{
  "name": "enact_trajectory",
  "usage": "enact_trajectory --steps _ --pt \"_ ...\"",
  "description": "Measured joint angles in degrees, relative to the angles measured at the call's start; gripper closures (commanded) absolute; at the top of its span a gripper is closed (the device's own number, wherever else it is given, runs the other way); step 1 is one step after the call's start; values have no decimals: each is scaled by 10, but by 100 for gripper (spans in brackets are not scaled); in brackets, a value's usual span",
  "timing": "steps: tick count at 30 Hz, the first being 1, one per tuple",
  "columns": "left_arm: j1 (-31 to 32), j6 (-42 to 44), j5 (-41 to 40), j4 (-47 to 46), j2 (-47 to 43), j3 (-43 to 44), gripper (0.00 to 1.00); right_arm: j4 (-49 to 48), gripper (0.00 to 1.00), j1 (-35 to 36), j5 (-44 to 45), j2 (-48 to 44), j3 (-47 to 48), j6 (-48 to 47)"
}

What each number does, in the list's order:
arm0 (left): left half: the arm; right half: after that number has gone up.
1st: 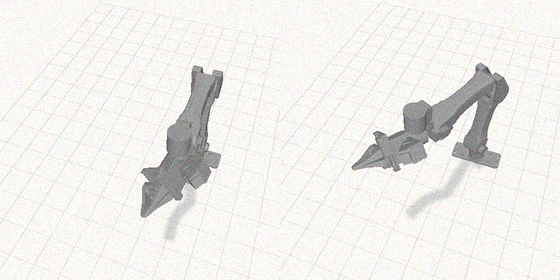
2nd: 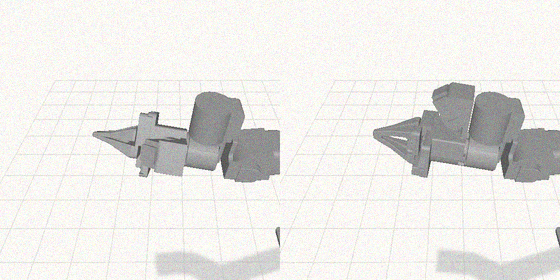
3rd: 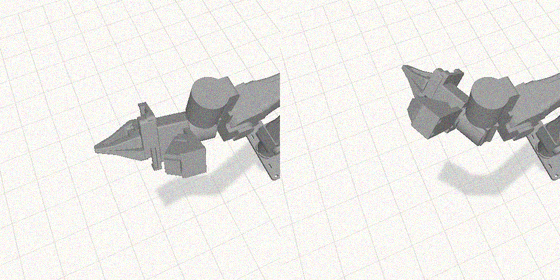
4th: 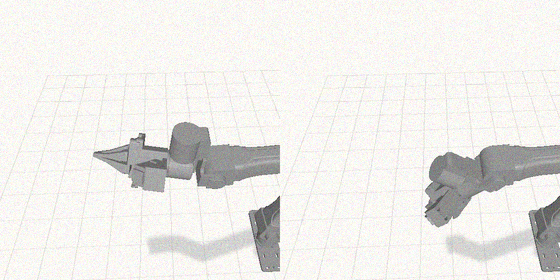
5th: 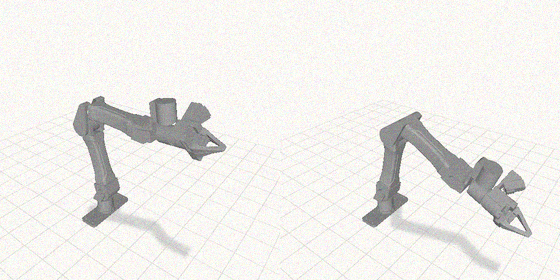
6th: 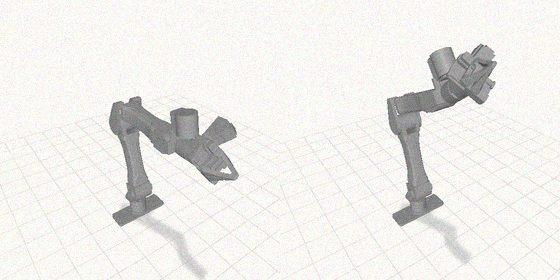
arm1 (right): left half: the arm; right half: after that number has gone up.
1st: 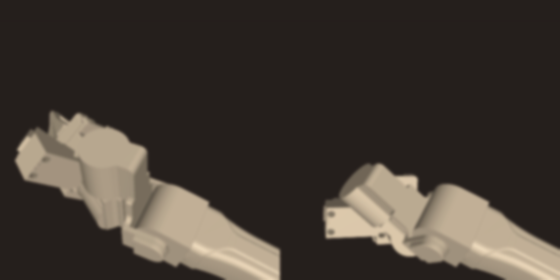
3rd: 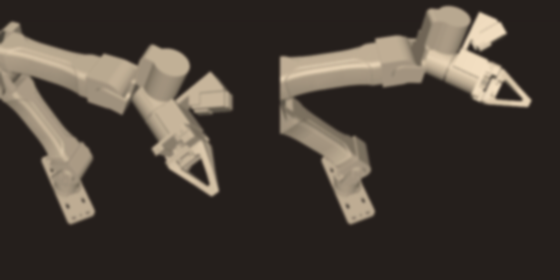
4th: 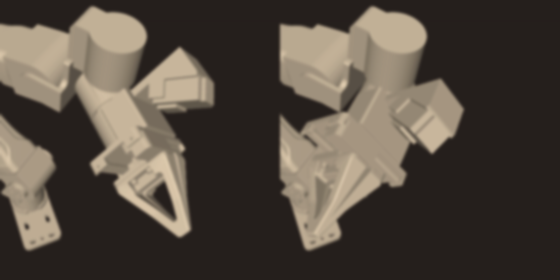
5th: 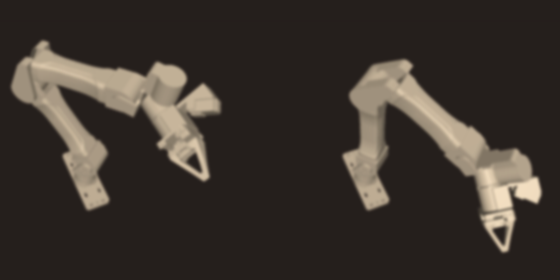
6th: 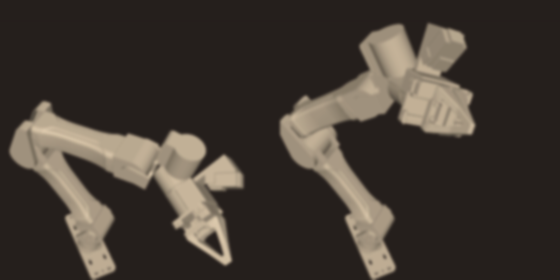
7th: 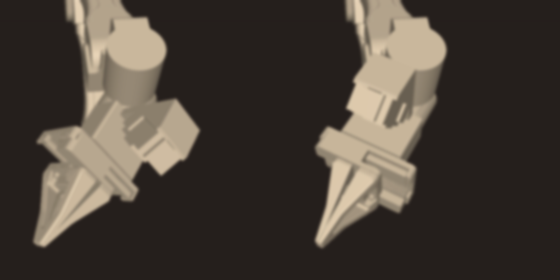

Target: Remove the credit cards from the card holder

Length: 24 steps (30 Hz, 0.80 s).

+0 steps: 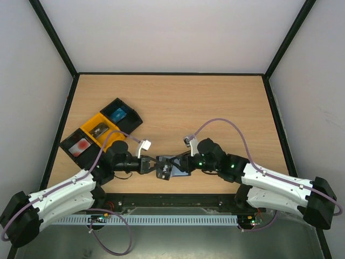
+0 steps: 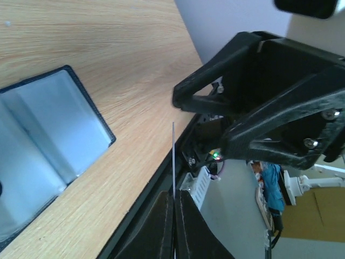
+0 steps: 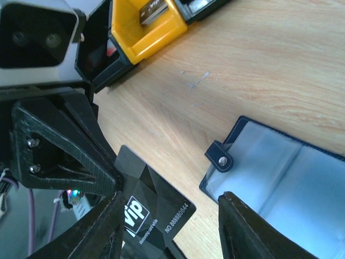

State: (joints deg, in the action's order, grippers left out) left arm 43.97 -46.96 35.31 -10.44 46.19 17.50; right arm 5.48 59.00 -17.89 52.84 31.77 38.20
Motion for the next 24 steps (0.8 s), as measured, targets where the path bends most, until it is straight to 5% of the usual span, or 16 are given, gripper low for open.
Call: enact_trajectory --steps 4,11,15,21,24 --pt "0 0 20 -12 -9 -2 97 3 52 -5 -34 12 3 -5" --pt "0 1 39 -20 -20 -12 97 -5 96 -14 -87 22 0 -9" --pt "-3 2 39 -19 -23 -21 97 -17 98 -25 -111 18 -10 -1" --pt "-3 0 29 -6 -39 -24 81 -59 98 -28 -141 14 -25 20" --pt "-3 -4 21 -3 -50 -24 52 -96 98 -28 -151 11 -34 37"
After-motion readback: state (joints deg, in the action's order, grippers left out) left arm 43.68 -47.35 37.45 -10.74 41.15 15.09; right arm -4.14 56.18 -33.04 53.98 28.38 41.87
